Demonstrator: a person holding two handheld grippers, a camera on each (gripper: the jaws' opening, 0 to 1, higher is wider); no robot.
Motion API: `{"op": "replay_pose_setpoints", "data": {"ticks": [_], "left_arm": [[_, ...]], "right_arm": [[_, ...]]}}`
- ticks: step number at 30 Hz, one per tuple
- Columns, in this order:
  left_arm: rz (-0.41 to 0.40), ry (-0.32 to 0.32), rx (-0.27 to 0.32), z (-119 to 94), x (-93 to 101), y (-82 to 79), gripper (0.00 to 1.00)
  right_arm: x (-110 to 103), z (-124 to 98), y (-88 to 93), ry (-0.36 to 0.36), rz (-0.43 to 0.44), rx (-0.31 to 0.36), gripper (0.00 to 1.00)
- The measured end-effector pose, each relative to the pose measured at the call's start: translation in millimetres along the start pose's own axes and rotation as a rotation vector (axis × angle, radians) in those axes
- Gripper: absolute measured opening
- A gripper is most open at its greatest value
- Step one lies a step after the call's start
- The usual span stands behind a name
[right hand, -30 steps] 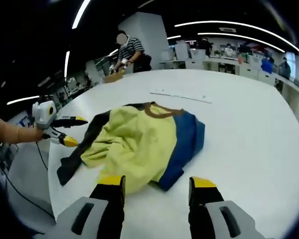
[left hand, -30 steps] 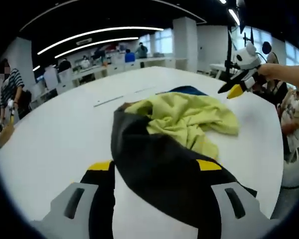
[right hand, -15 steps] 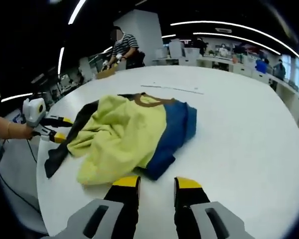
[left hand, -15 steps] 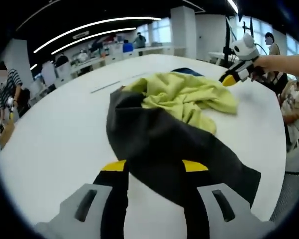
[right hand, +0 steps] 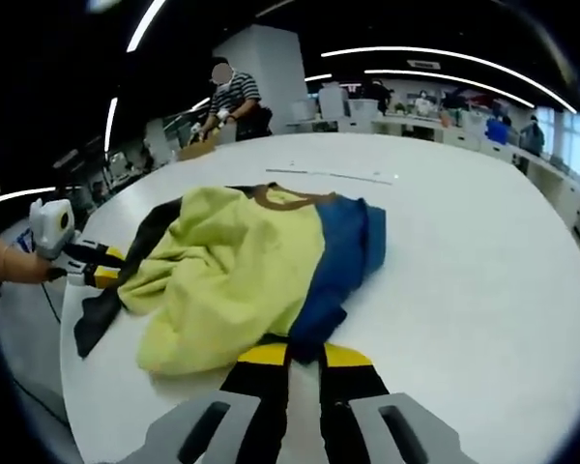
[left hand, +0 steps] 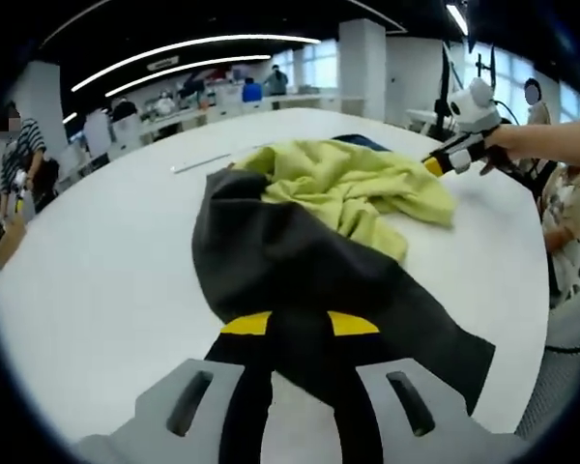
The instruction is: Fold the garment on the visible template until the final outline fits inside the template.
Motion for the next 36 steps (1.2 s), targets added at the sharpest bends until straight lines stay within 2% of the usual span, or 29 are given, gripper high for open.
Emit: {"op": "replay_pose_setpoints", "data": {"ticks": [3,7,9,11,14,18,25,30,33,36], "left_arm": [[-0.004,-0.023,-0.003,1.7,-2.2,-1.6,0.11],[-0.021,-0.056,-0.022,2.3,-2.6,-2.7,0.09],[0.017,-0.08,-0.041,1.2,-3.9,-3.3,0.1],[0.037,-0.07,-0.042,1.9,-1.0,-3.3,0.07],[0.0,-0.064,-0.042,3.1,3.0,-2.5,0.0],[0.031,-0.088,-0.061,3.8,4.4,-3.7,0.0],[0.019,-0.102,-0.07,4.2,2.0,-3.9,0.0],[0.009,-0.103,-0.065,4.0,1.2,-3.8,0.0],[-0.06,-0.103,-0.051,3.3,0.0,-3.1,0.0],[-0.081,-0.096,-0.042,2.5,-0.7,-3.7,0.0]], "right_arm": [[5.5,0.2,1.4,0.008,-0.016,-0.005,0.0],[9.0,-0.6,3.2,0.009,-0.011,-0.002,0.0],[8.8,-0.8,3.7,0.011,-0.013,-0.002,0.0],[8.3,-1.1,4.1,0.014,-0.018,-0.002,0.0],[8.8,-0.7,4.7,0.02,-0.031,-0.004,0.0],[8.5,-0.9,5.0,0.022,-0.026,-0.004,0.0],[8.6,-2.8,5.5,0.026,-0.021,-0.008,0.0],[5.5,-11.9,-2.5,0.039,-0.02,0.011,0.0],[3.7,-20.1,-12.9,0.046,-0.026,0.035,0.0],[2.3,-25.0,-21.1,0.052,-0.04,0.047,0.0]]}}
Point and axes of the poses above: the point that each gripper's makers call its tool centre point, and the gripper's own axes: z roughly forward along the fingers, x roughly to its right, y roughly out of its underside, the point moved 3 cm from there along -z, roughly backward along the fingers, and after that the axes turned 3 degrees about x, right-handed, at the moved point
